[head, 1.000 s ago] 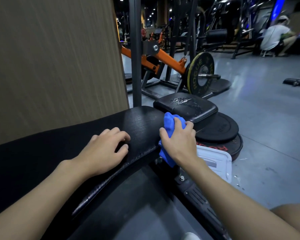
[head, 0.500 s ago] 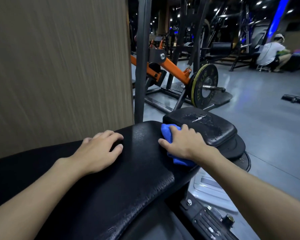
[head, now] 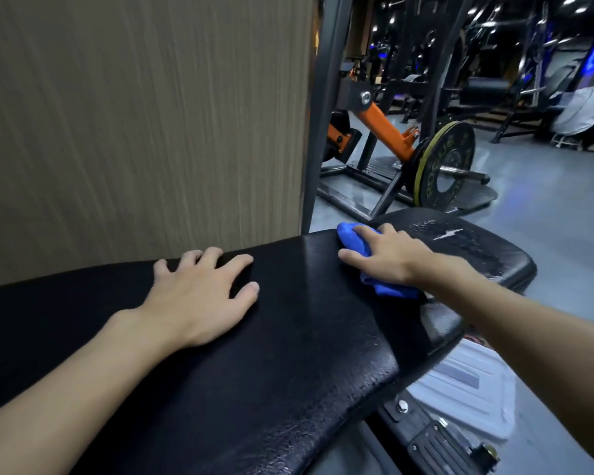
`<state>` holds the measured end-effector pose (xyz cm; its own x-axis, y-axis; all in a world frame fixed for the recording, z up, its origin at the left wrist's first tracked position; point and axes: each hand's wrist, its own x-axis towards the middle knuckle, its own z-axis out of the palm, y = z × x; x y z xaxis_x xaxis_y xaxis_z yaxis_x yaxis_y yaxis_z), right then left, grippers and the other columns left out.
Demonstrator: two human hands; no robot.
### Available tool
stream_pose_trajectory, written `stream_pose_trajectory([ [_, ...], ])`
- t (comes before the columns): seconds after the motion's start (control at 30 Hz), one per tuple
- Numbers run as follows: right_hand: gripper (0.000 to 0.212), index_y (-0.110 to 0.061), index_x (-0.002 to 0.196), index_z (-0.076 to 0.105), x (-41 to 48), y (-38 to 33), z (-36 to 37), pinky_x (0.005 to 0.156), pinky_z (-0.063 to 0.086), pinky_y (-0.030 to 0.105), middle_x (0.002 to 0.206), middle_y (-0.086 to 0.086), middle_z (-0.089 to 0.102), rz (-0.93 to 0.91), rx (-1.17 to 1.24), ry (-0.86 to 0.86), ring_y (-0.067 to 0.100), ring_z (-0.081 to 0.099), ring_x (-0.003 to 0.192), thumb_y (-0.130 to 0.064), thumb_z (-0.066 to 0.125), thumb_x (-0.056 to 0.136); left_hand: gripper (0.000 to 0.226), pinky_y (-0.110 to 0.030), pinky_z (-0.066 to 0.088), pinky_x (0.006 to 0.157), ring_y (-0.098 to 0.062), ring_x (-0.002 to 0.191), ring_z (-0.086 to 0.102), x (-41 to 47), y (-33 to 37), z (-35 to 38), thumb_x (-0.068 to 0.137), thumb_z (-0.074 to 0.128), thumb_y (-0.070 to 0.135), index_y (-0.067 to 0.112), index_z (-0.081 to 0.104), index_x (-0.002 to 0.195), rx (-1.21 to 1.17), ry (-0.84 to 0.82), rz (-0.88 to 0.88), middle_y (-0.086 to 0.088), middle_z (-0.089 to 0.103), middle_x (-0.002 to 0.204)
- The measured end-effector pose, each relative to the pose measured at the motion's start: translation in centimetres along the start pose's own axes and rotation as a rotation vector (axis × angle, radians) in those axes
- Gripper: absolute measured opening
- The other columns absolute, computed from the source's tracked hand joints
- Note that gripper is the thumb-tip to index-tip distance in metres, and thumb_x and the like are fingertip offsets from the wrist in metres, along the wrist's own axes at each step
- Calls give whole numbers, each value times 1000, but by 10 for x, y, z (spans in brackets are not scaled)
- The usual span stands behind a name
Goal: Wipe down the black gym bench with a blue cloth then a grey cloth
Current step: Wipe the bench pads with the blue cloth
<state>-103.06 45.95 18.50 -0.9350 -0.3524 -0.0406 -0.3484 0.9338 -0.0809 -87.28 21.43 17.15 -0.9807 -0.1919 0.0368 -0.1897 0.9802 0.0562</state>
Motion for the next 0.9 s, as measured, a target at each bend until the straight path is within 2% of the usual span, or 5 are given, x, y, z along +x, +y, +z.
stream_pose_trajectory([
  [0.3, 71, -45, 141, 36, 56, -26, -9, 96, 37, 46, 132, 5, 46, -126, 30, -77, 34, 46, 127, -83, 36, 81, 58, -57, 20, 109, -24, 142, 21, 0, 1, 0, 89, 17, 66, 46, 20, 143, 27, 28, 20, 1, 29, 150],
  [0.4, 58, -42, 131, 47, 66, -41, -16, 86, 34, 40, 118, -2, 49, -211, 43, -120, 27, 51, 120, -78, 38, 85, 58, -55, 15, 114, -21, 146, 15, -5, -3, -4, 91, 18, 64, 44, 19, 146, -3, -3, 37, 2, 23, 156],
  [0.5, 53, -44, 114, 52, 60, -64, -12, 89, 35, 43, 119, -5, 53, -301, 10, -108, 25, 52, 119, -83, 30, 84, 58, -48, 23, 112, -15, 142, 24, -13, -20, -16, 93, 20, 62, 41, 24, 146, 6, -3, 66, 8, 28, 154],
  [0.67, 66, -52, 140, 35, 25, -114, 4, 106, 29, 50, 131, -2, 48, -479, -15, -56, 27, 42, 127, -83, 21, 83, 58, -51, 29, 108, -13, 139, 28, -41, -67, -26, 90, 19, 65, 43, 26, 144, 30, -21, -67, 12, 32, 149],
  [0.9, 65, -48, 133, 43, 24, -146, -1, 103, 34, 52, 118, -4, 50, -433, 3, -106, 29, 47, 122, -83, 22, 83, 67, -52, 21, 114, -11, 146, 13, -109, -135, -28, 85, 12, 69, 47, 18, 147, 31, -26, -246, 13, 17, 158],
])
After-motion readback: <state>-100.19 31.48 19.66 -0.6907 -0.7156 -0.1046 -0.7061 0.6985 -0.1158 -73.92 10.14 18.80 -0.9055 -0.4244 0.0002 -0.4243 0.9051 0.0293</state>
